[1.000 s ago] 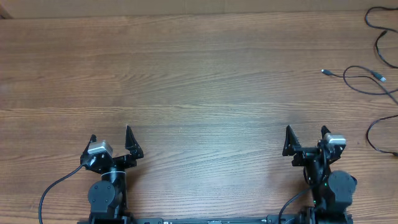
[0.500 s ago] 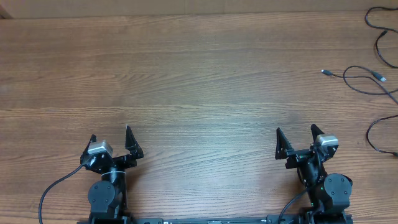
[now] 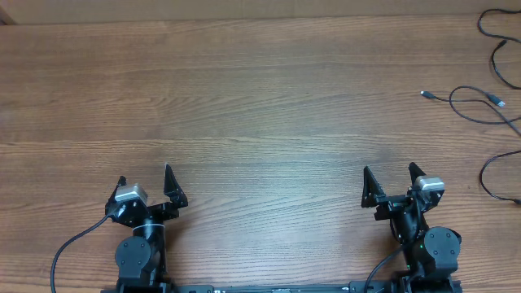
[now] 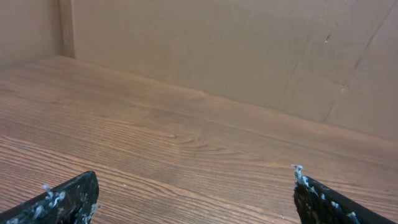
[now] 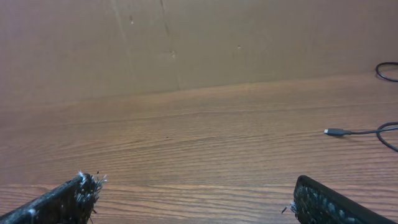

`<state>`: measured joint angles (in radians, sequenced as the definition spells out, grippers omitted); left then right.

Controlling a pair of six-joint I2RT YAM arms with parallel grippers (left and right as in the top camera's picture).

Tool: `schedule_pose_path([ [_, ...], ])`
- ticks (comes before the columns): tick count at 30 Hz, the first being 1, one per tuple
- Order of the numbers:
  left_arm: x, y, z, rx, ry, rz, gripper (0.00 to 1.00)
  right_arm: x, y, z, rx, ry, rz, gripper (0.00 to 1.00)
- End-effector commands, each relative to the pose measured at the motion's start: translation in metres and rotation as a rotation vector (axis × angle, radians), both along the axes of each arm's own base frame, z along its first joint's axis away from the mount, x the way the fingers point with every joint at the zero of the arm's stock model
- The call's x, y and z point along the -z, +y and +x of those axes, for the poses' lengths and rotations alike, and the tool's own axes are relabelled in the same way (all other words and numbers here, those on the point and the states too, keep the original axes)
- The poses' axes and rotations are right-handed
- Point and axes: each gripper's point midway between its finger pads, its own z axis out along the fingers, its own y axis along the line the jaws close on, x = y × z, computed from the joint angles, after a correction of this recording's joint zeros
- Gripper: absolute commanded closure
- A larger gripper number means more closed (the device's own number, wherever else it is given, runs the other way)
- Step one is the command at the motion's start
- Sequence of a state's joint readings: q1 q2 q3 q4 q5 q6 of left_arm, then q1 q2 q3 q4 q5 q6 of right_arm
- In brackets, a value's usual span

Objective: Untangle cables

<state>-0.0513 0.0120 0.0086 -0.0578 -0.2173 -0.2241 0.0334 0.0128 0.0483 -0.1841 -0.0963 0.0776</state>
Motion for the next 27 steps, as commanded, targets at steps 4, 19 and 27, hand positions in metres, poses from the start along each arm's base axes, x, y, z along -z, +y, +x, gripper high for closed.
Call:
schedule_pose_path([
  [4, 0.0004, 0.0005, -0.0002, 0.002, 0.002, 0.029, 0.00, -0.0049, -0.0065, 0.0001, 0.039, -0.017, -0.006, 0.00],
  [19, 0.0004, 0.0005, -0.0002, 0.002, 0.002, 0.029, 0.00, -0.0049, -0.0065, 0.0001, 0.039, -0.017, -0.006, 0.00],
  [27, 0.0004, 0.0005, -0.0002, 0.002, 0.002, 0.029, 0.00, -0.0049, -0.0065, 0.0001, 0.039, -0.017, -0.006, 0.00],
])
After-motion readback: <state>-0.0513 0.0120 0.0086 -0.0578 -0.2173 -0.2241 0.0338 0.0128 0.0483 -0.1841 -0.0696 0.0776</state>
